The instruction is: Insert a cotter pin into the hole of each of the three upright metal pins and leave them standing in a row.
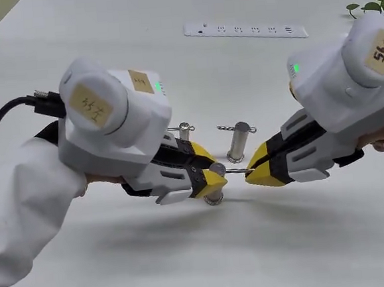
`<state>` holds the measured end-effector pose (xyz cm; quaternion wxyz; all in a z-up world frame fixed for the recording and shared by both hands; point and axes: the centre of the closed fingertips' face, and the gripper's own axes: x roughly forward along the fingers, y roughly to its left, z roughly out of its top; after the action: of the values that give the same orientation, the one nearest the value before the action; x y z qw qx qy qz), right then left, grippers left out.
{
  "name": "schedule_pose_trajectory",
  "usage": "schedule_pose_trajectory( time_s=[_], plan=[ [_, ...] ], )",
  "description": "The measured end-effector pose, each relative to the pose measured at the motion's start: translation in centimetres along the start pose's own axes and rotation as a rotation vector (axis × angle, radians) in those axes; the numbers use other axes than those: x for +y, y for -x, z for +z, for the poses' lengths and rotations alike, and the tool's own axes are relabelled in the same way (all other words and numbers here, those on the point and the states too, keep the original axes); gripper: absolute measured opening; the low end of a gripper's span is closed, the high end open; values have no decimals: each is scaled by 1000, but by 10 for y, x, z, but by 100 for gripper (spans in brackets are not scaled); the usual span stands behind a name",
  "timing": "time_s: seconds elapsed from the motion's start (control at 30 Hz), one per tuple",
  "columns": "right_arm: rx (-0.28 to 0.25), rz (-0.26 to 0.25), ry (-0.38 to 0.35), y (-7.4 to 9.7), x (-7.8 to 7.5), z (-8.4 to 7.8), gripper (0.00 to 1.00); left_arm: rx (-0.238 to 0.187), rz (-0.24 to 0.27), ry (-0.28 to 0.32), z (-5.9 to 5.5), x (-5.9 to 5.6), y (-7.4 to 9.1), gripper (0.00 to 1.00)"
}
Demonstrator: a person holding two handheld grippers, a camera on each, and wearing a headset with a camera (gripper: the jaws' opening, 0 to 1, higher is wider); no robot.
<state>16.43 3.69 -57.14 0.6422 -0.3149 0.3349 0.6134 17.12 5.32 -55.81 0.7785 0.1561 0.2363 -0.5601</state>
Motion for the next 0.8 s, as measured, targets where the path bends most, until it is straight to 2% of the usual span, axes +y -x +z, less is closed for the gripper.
schedule_pose_trajectory(
  time_s=[0.2, 0.47, 0.53, 0.63, 0.67, 0.8],
  plan=[
    [-22, 13, -1, -6, 2, 9, 0, 4, -7, -5, 0, 0, 0, 10],
    [-84, 7, 67, -11, 3, 19, 0, 7, -14, -9, 0, -1, -1, 10],
    [-104, -20, 55, -9, 0, 20, 5, 8, -16, -11, 0, -1, -1, 10],
    [-111, -8, 34, -3, 4, 17, 20, 8, -18, -12, 0, -2, -1, 10],
    [-110, -10, 32, -1, 4, 16, 22, 8, -18, -13, 0, -2, -1, 10],
    [-94, -27, 32, 5, 3, 8, 18, 9, -20, -17, 0, -2, -1, 10]
  ],
)
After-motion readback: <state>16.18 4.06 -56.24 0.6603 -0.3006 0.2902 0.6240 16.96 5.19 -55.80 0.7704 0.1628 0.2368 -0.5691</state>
